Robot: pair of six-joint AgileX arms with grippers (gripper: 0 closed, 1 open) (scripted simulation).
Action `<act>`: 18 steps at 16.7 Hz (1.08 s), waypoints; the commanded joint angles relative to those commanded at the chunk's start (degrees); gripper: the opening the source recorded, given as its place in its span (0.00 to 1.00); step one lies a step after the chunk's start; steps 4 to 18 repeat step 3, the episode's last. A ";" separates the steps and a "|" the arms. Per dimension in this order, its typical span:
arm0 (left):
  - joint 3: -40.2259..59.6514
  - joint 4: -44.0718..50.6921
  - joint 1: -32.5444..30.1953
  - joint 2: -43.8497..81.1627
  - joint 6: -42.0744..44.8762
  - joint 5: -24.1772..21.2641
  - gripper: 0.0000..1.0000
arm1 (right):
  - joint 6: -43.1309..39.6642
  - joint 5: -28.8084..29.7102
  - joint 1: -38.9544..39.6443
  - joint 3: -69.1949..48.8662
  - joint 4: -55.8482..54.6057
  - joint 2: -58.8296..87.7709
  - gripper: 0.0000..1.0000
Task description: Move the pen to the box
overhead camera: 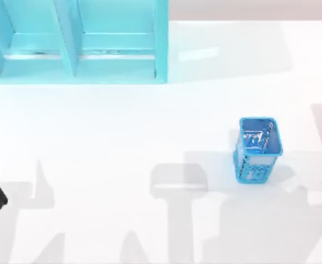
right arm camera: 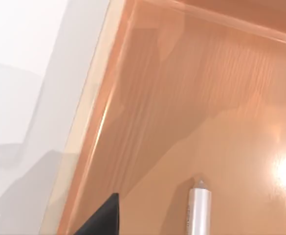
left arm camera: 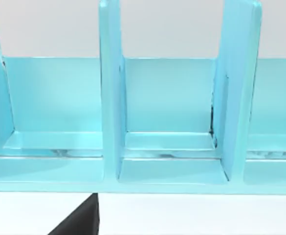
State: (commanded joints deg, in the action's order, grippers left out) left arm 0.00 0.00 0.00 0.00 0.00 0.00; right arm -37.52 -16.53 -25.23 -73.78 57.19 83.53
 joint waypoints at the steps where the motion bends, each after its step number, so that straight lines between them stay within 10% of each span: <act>1: 0.00 0.00 0.00 0.00 0.00 0.00 1.00 | 0.00 0.00 0.00 0.00 0.00 0.00 1.00; 18: 0.00 0.00 0.00 0.00 0.00 0.00 1.00 | 0.00 0.00 0.00 0.00 0.00 0.00 1.00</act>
